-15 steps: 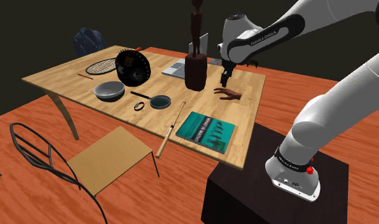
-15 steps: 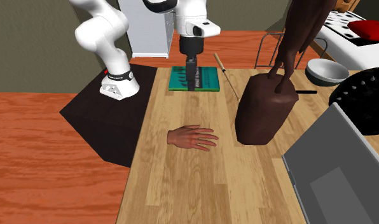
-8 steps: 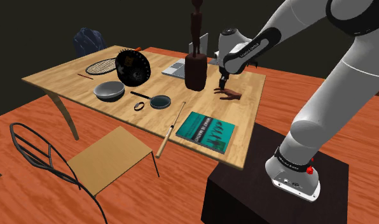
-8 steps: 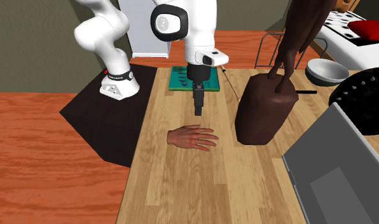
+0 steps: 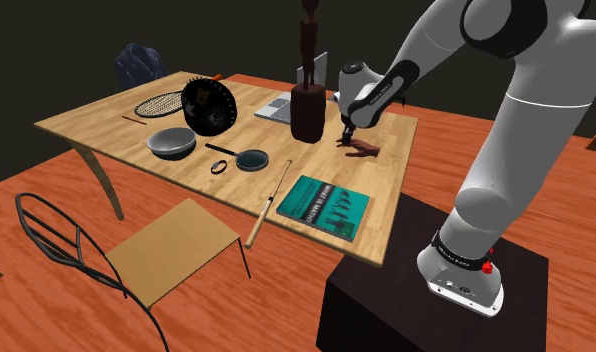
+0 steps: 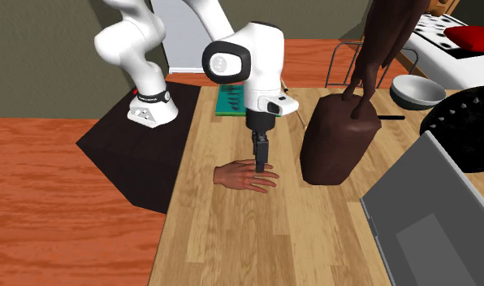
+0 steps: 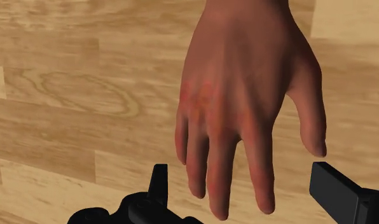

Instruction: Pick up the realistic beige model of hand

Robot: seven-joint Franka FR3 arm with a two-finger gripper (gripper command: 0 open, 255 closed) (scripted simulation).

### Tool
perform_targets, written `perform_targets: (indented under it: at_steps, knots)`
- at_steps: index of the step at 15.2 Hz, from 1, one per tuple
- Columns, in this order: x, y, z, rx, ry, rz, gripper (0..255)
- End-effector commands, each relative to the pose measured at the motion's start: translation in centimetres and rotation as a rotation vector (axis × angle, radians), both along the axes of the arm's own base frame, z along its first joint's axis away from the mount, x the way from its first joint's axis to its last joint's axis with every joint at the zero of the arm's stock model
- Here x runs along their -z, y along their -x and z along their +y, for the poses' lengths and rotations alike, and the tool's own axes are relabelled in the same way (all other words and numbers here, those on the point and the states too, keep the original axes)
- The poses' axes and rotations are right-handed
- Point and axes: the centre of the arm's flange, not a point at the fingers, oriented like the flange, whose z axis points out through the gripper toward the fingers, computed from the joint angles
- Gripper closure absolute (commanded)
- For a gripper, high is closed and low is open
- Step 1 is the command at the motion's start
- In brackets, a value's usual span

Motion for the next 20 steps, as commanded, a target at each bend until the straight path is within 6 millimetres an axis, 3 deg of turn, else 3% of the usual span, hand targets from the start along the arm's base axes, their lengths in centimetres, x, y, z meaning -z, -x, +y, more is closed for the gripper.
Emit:
perform_targets:
  at_steps: [1, 3, 5, 6, 15, 20]
  knots:
    - [1.0, 0.0, -0.1, 0.000, 0.000, 0.000, 0]
    - [2.4, 0.0, -0.1, 0.000, 0.000, 0.000, 0]
    - [2.4, 0.0, -0.1, -0.001, 0.000, 0.000, 0]
    - [2.4, 0.0, -0.1, -0.001, 0.000, 0.000, 255]
    - [2.4, 0.0, -0.1, 0.000, 0.000, 0.000, 255]
    - [-0.2, 0.0, -0.1, 0.000, 0.000, 0.000, 255]
